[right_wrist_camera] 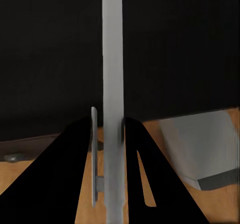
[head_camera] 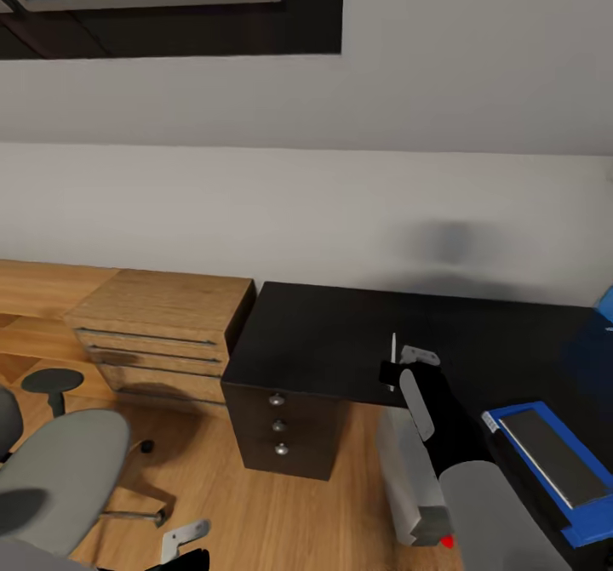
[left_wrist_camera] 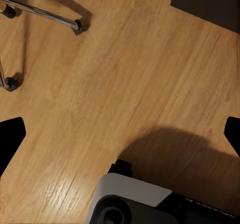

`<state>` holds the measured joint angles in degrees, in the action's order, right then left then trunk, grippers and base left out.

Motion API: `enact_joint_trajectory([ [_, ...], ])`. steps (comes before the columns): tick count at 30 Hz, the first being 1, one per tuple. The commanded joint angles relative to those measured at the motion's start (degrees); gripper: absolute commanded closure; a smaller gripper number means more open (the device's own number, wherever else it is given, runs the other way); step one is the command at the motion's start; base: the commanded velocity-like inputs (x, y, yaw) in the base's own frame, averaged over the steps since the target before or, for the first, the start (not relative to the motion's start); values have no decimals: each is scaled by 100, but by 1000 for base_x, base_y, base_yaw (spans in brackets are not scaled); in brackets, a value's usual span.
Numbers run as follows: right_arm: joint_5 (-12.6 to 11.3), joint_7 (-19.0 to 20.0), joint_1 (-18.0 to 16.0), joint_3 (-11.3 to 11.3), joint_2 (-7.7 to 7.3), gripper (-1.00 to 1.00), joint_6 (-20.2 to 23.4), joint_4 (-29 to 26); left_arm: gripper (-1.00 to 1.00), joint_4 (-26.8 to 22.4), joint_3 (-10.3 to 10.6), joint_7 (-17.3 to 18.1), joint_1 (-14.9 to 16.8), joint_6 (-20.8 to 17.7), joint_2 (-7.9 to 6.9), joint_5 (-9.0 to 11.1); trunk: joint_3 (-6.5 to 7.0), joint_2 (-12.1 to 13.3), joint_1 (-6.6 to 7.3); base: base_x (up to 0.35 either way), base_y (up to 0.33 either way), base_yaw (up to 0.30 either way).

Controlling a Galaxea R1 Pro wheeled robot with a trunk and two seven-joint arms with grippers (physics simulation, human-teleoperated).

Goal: In the bedroom, organize the workspace by keeping the computer under the desk, ensuring the monitor is on the desk, placing the keyboard on the desk next to the monitor, placing the mouse on the desk next to the keyboard, moving the folder from the swivel chair onto the desk next to the mouse, stacking the notebook on top of the folder with the pen on top of the notebook, and positioning the swivel chair next to the desk.

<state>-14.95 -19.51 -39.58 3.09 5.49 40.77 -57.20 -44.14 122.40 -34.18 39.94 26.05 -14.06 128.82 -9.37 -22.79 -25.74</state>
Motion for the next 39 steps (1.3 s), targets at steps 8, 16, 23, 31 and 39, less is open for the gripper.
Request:
enact_joint_trajectory([
  [8,-53,-44,-6,14,5,100,18,-10,-100,35,25,4,-4,21,24,20,18,-13,-4,0,0,-270],
  [16,-52,-43,-6,16,5,100,18,-6,-100,37,37,127,-11,15,26,20,45,-13,-4,-76,151,-273],
  [23,-39,-41,-6,15,5,100,18,4,-100,37,39,181,-12,9,26,24,58,-13,-4,-37,228,-250],
  [31,-29,-43,-6,16,5,100,18,12,-100,37,45,184,-12,1,34,28,59,-13,-4,-2,21,-41],
  [39,-27,-44,-6,16,5,100,18,8,-100,37,47,184,-12,2,35,29,59,-13,-4,0,1,-1],
])
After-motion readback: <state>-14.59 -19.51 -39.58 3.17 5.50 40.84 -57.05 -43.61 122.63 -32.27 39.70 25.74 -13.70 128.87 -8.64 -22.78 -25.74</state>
